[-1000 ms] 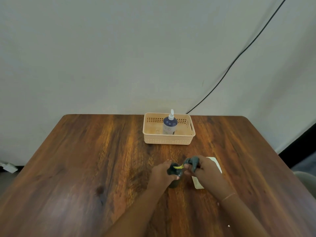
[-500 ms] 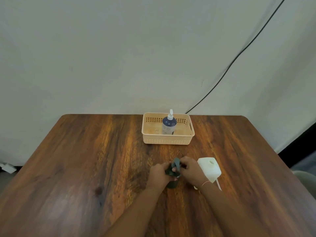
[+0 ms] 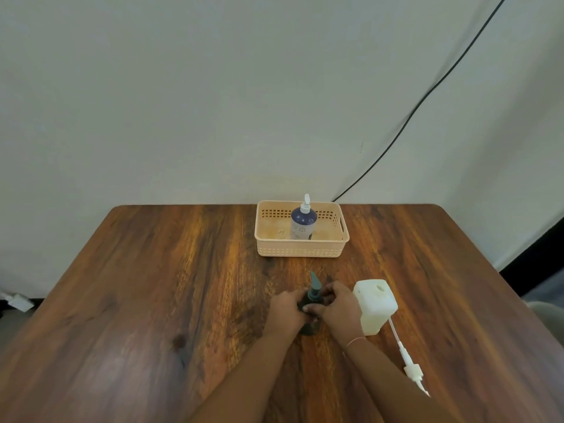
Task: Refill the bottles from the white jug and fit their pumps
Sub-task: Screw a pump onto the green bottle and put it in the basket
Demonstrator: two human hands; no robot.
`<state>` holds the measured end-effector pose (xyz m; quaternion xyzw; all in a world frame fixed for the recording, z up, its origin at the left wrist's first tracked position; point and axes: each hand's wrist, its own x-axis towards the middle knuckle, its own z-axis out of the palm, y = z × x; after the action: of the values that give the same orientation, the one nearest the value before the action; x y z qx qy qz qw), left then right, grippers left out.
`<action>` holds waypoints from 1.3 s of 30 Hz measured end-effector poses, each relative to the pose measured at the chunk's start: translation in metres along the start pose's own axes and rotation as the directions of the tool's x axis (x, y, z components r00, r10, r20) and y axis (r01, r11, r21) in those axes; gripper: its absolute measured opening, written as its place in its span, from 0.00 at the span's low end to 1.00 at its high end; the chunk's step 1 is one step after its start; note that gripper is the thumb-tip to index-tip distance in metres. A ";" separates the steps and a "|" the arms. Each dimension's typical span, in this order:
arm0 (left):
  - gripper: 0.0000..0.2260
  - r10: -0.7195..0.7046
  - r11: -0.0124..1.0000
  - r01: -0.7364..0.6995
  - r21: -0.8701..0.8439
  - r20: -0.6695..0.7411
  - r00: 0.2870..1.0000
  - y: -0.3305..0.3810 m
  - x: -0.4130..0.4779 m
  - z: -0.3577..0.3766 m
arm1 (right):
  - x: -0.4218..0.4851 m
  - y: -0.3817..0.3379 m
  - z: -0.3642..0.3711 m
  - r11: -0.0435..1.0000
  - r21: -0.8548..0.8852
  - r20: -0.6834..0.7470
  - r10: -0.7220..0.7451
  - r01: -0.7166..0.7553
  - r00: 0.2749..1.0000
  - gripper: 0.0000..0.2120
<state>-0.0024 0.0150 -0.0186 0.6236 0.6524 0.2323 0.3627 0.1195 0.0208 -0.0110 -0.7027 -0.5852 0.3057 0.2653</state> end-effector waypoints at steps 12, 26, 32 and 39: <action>0.23 -0.026 0.999 0.026 -0.023 0.000 1.000 -0.001 0.000 0.000 | 0.005 0.000 -0.007 0.999 0.043 0.056 0.024 -0.027 0.998 0.18; 0.19 -0.064 0.992 0.063 0.107 0.003 0.998 0.003 0.007 0.006 | 0.022 -0.073 -0.024 0.659 -0.608 0.531 -0.077 0.443 0.844 0.10; 0.17 -0.145 0.974 0.145 0.173 -0.010 0.989 0.003 0.010 0.008 | 0.019 -0.085 -0.006 0.546 -0.666 0.552 -0.097 0.509 0.828 0.11; 0.25 -0.161 0.984 0.160 0.072 -0.002 0.987 0.000 0.007 0.010 | 0.042 -0.088 -0.021 0.844 -0.531 0.450 0.206 0.076 0.869 0.11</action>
<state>0.0053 0.0204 -0.0259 0.5820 0.7077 0.1776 0.3590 0.0824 0.0773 0.0619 -0.6672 -0.6693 0.3084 -0.1083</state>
